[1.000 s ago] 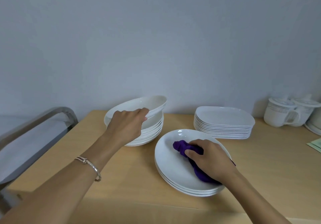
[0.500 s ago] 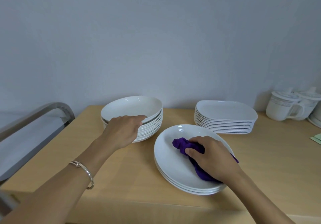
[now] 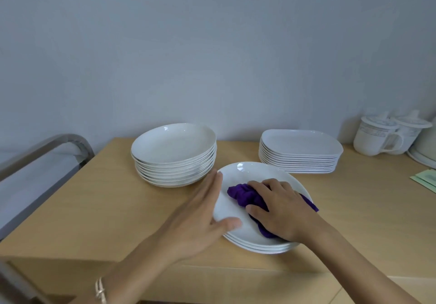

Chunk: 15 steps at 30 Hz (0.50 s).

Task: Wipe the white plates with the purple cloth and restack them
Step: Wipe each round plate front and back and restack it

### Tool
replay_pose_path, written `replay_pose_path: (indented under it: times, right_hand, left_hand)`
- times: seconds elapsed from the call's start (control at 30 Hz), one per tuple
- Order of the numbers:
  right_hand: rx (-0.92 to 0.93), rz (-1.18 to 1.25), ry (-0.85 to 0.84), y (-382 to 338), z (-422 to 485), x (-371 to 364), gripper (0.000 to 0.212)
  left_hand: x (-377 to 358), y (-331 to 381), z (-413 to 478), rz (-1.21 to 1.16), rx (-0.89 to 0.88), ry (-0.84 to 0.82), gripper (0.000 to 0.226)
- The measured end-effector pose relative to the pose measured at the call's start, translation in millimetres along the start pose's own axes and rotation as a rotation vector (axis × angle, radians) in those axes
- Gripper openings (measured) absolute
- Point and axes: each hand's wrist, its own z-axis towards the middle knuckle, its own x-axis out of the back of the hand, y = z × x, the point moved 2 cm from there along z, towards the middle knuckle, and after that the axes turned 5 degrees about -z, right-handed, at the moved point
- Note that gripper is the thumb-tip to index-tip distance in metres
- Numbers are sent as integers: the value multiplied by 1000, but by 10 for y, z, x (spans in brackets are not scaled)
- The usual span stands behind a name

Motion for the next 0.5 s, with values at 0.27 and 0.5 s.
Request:
replay_pose_path:
  times: [0.27, 0.5]
  right_hand:
    - [270, 168, -218, -262, -156, 23, 41]
    - [222, -40, -44, -348, 508, -174, 49]
  left_hand:
    - [-178, -67, 74, -195, 107, -50, 138]
    - [-208, -91, 74, -321, 130, -59, 142]
